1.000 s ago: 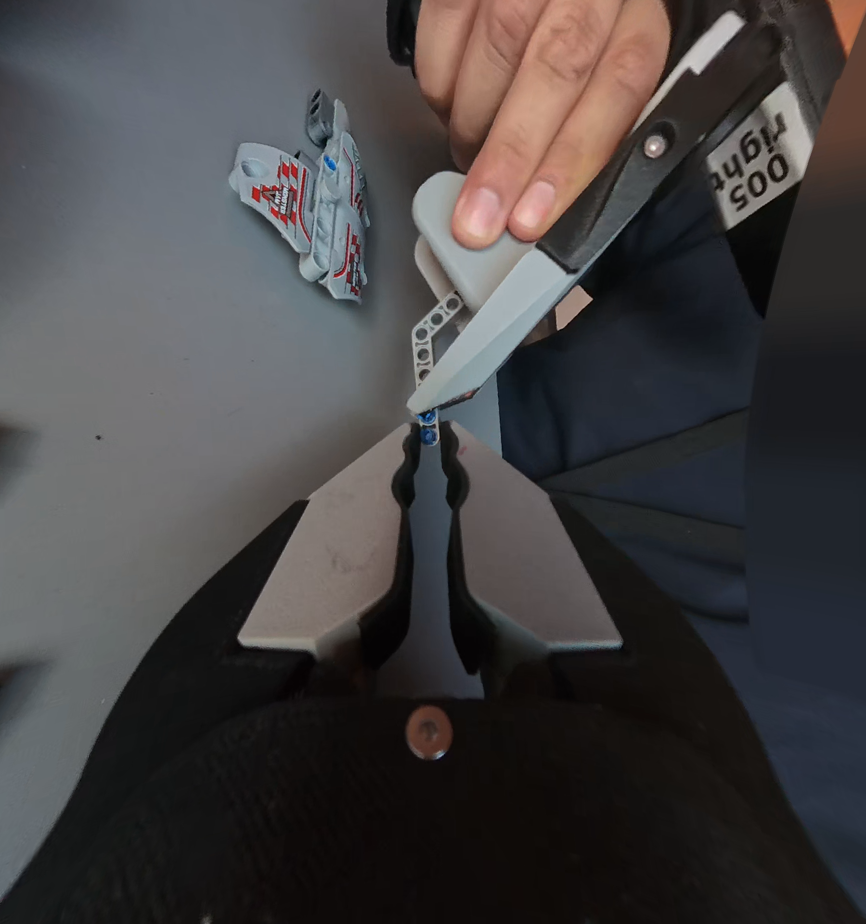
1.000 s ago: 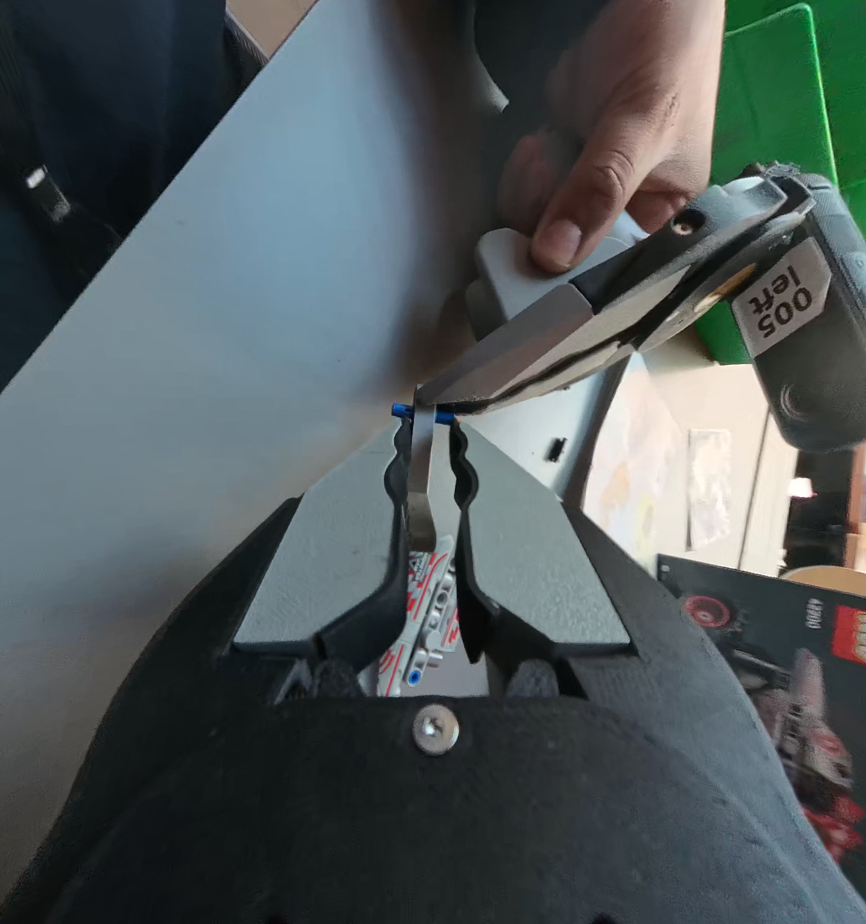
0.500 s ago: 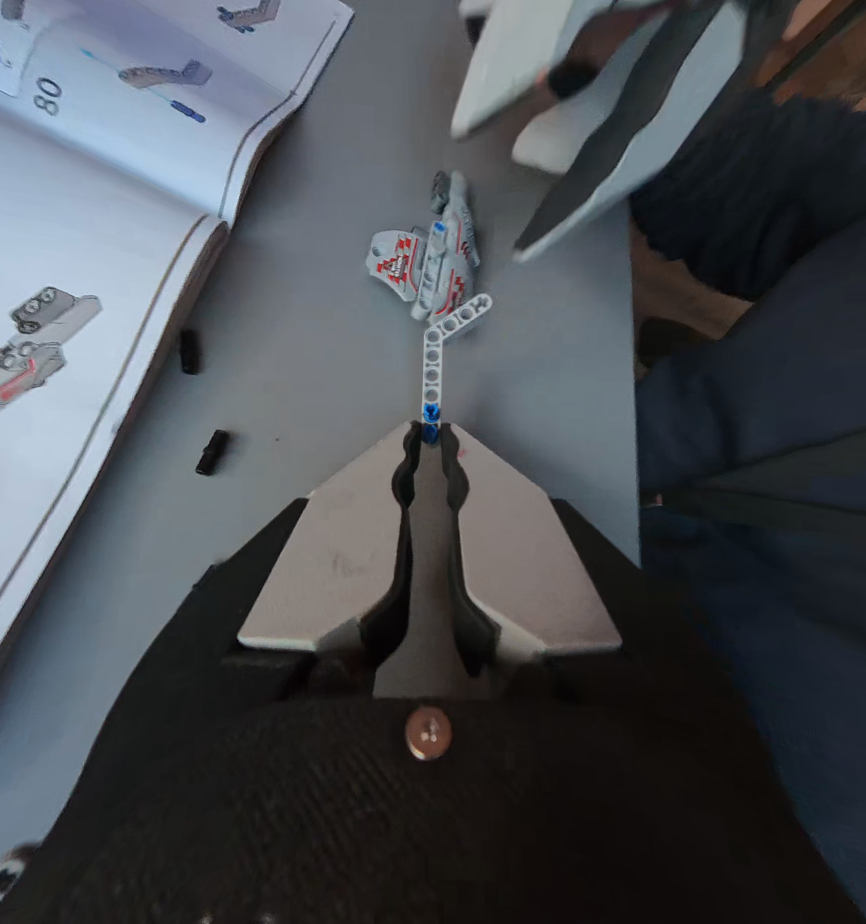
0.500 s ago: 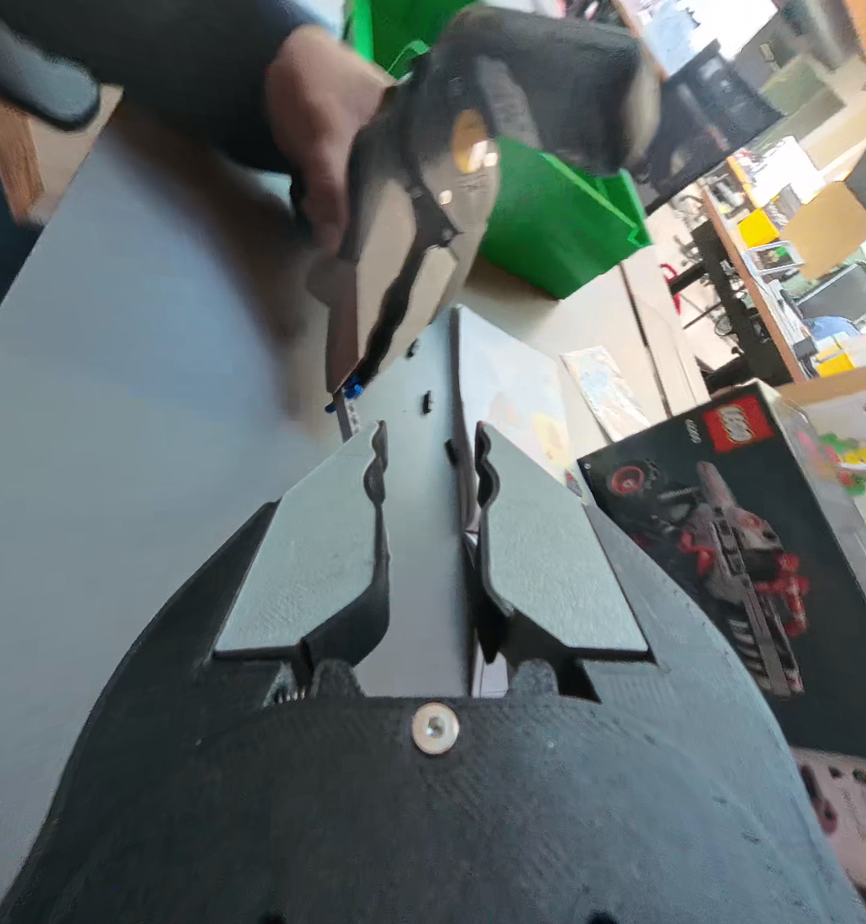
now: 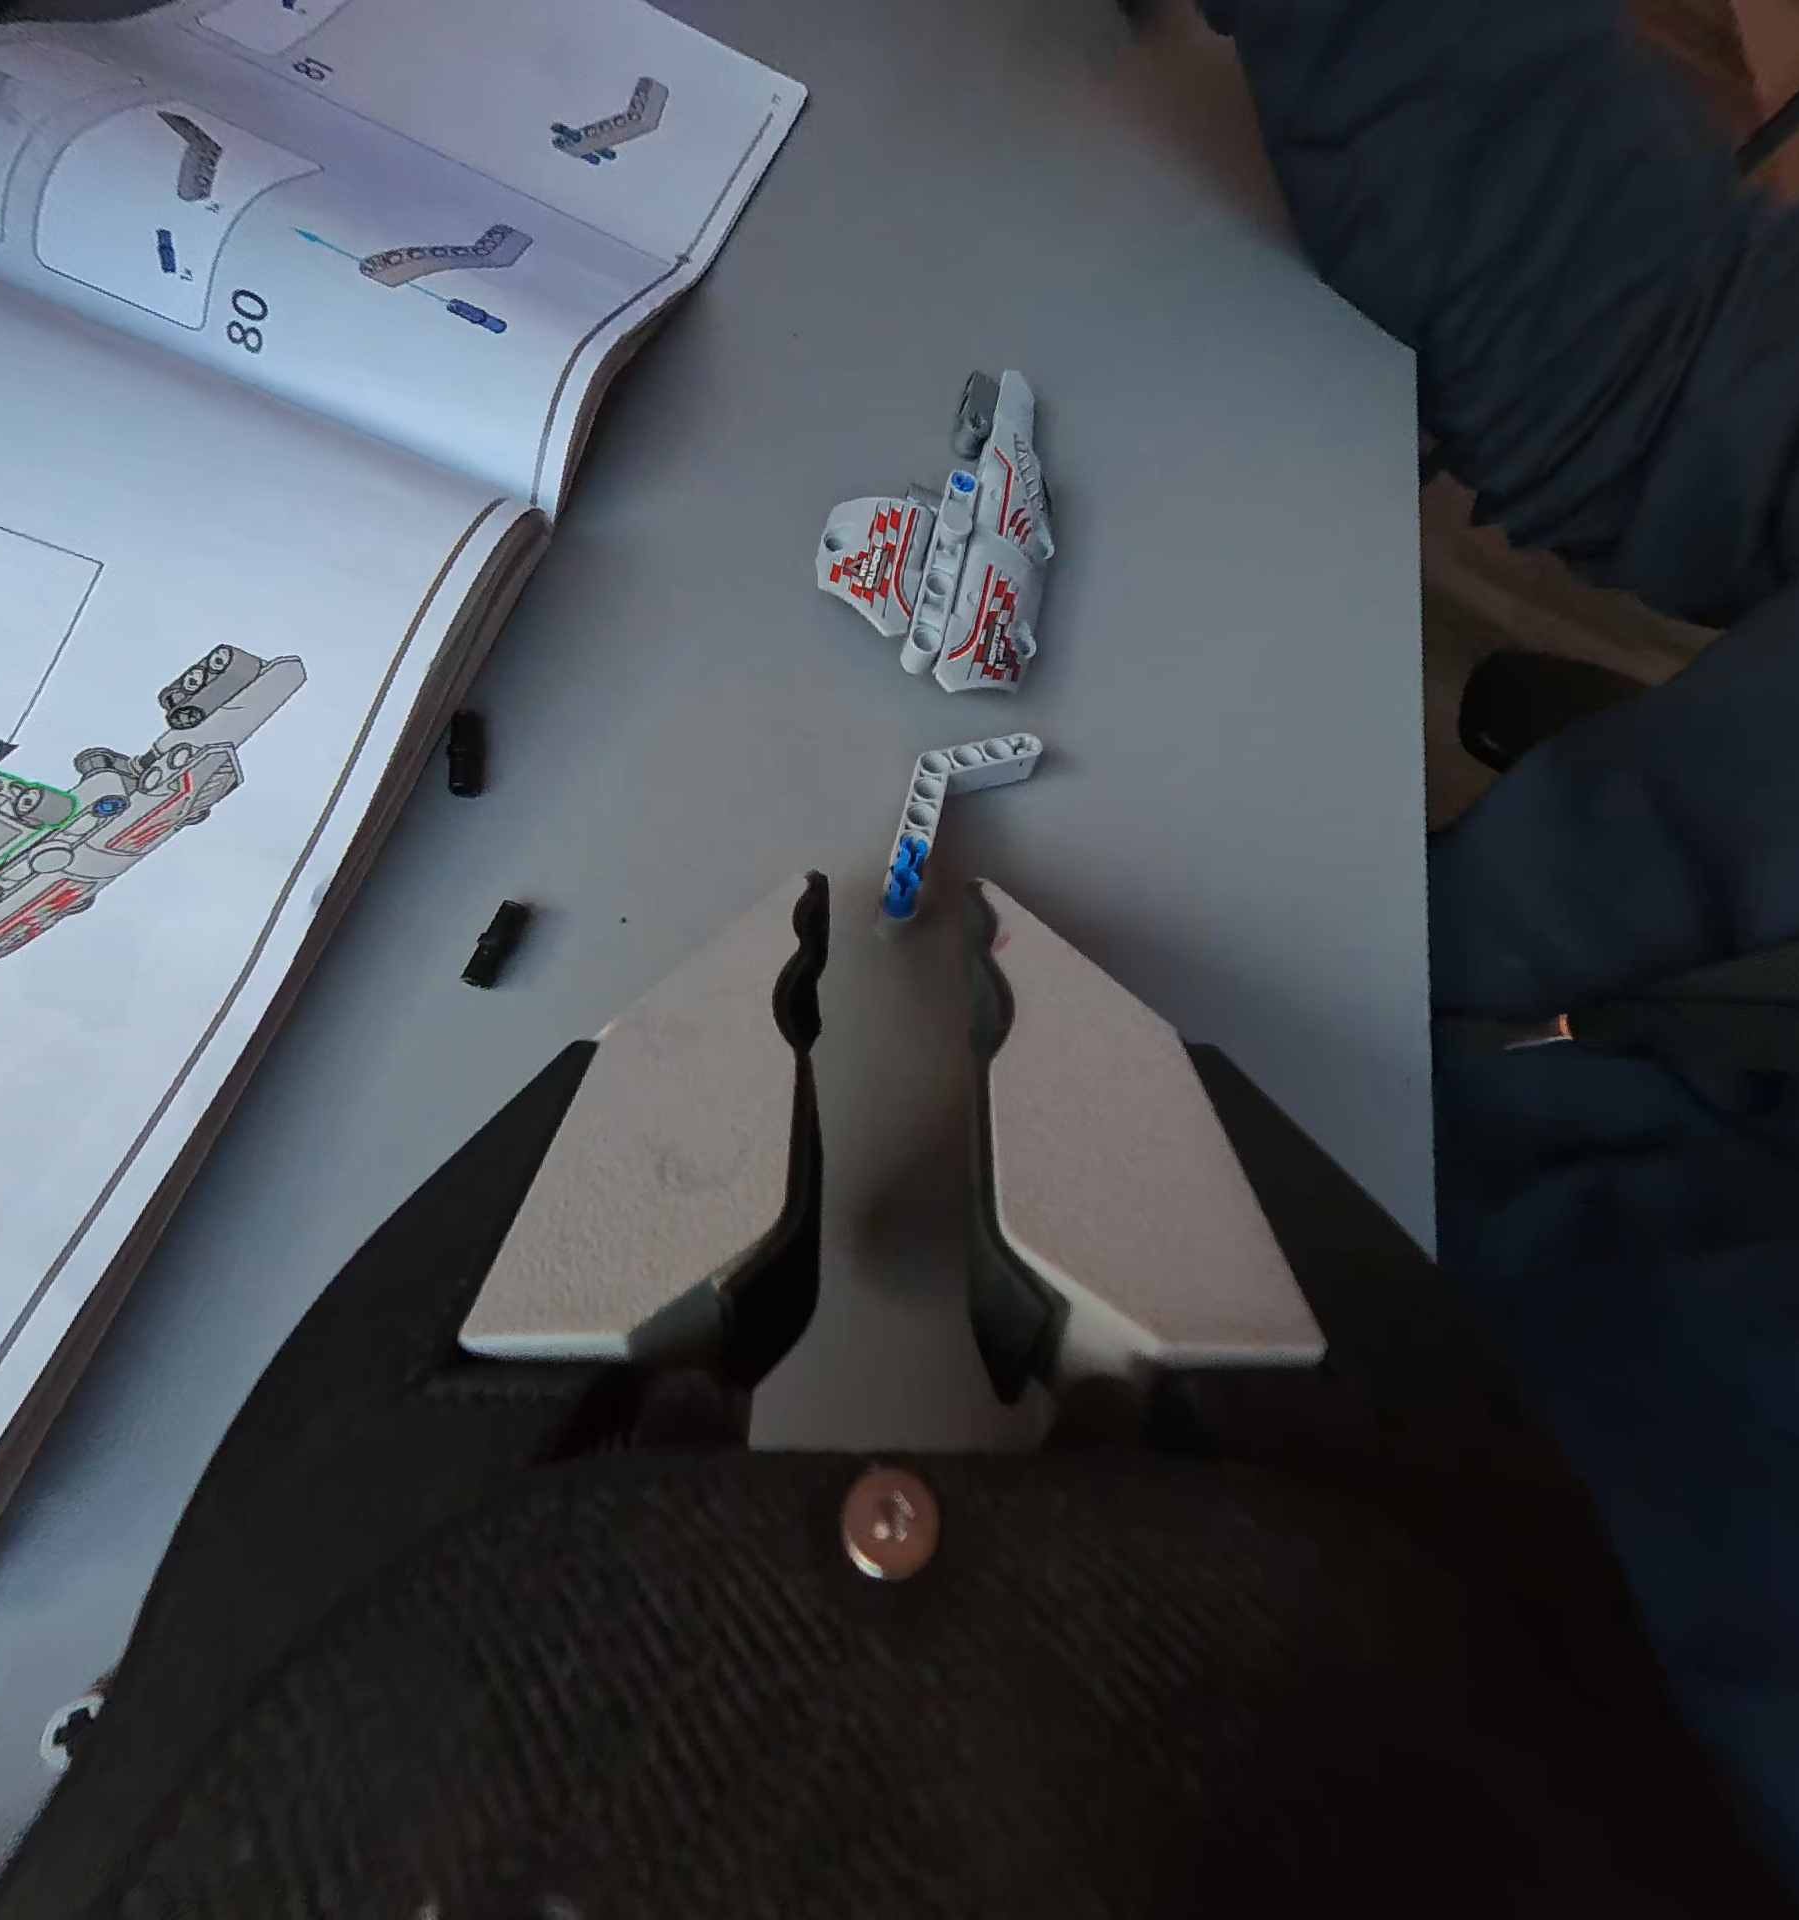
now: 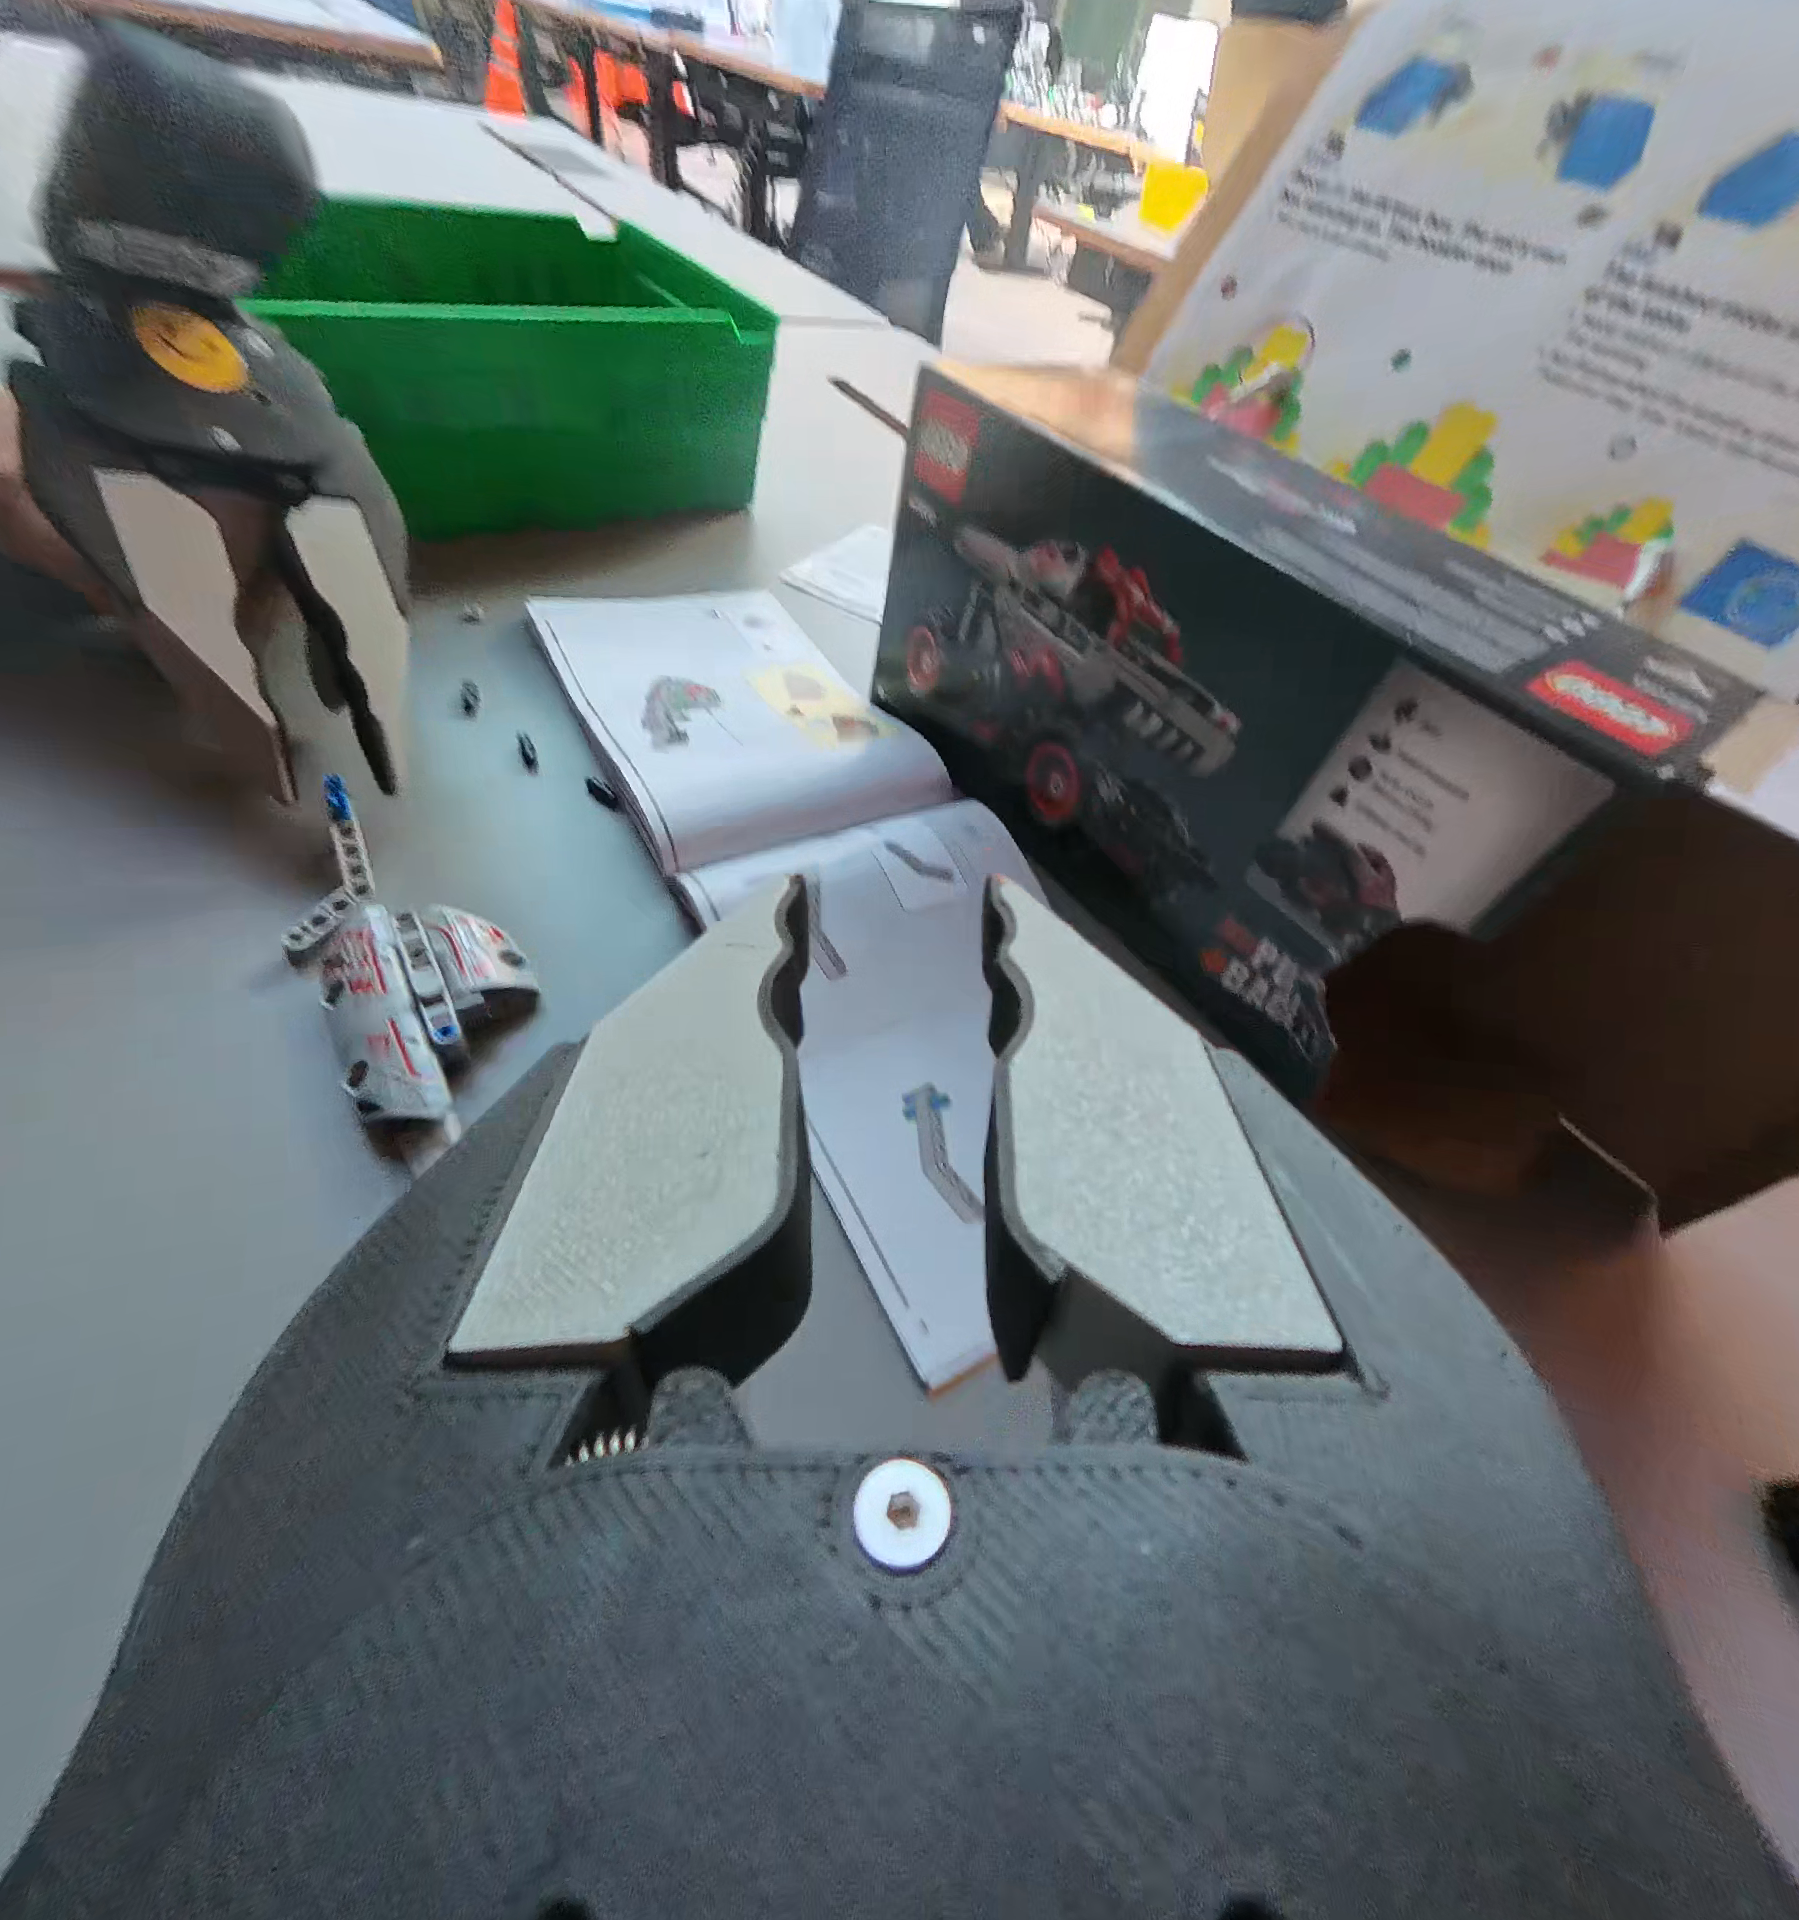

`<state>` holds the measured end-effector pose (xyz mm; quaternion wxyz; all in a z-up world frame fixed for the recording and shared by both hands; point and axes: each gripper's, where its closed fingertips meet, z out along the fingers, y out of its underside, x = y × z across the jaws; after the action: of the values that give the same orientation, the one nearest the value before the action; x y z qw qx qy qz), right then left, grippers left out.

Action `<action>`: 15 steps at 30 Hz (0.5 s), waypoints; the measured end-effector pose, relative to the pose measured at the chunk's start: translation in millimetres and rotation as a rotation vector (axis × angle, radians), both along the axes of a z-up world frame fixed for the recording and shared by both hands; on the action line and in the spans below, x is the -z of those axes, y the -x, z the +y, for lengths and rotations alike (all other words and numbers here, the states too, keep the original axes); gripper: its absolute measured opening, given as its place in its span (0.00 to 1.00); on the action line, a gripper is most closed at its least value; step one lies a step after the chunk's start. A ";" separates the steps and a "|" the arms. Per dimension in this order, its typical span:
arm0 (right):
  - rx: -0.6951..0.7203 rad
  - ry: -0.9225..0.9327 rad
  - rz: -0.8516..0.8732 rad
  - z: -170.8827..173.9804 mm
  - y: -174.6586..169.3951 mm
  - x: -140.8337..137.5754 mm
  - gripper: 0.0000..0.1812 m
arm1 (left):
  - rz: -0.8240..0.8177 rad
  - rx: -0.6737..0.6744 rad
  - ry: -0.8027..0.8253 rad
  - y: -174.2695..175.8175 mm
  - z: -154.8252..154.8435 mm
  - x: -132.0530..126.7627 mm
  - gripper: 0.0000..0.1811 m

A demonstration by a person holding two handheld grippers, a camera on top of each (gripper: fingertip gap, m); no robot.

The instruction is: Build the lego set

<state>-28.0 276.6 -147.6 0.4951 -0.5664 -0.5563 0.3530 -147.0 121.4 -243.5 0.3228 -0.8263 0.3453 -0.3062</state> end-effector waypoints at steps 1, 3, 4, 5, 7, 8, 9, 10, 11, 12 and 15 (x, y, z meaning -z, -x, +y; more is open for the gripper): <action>0.021 0.002 -0.032 6.2 -5.4 7.2 0.17 | -0.009 -0.007 -0.011 1.0 0.2 -2.1 0.13; 0.061 0.006 -0.078 17.4 -15.1 19.3 0.17 | -0.033 -0.031 -0.028 4.5 2.1 -6.7 0.13; 0.067 0.030 -0.099 20.7 -18.9 26.1 0.18 | -0.046 -0.047 -0.034 7.0 4.0 -8.9 0.14; 0.070 0.060 -0.126 23.6 -22.5 33.7 0.20 | -0.061 -0.065 -0.039 9.6 6.2 -11.2 0.14; 0.074 0.096 -0.188 28.6 -29.1 49.7 0.24 | -0.093 -0.091 -0.049 13.7 10.6 -16.9 0.15; 0.073 0.100 -0.218 30.2 -31.8 56.8 0.24 | -0.097 -0.104 -0.061 16.2 13.3 -18.9 0.16; 0.073 0.099 -0.242 31.3 -33.7 62.8 0.24 | -0.090 -0.123 -0.076 19.7 16.8 -19.7 0.16; 0.070 0.101 -0.260 31.6 -34.7 67.7 0.24 | -0.077 -0.142 -0.088 23.1 19.7 -19.7 0.16; 0.063 0.107 -0.275 31.1 -34.8 72.0 0.24 | -0.069 -0.157 -0.098 26.0 22.0 -19.9 0.16; 0.059 0.111 -0.290 30.6 -34.6 75.9 0.23 | -0.069 -0.164 -0.099 27.5 22.8 -20.0 0.16; 0.052 0.118 -0.311 29.1 -31.9 81.7 0.22 | -0.113 -0.150 -0.051 26.6 18.9 -20.3 0.16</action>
<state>3.8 305.7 -229.3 0.3779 -0.6566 -0.5896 0.2801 -173.5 140.3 -223.2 0.3849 -0.8226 0.2715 -0.3185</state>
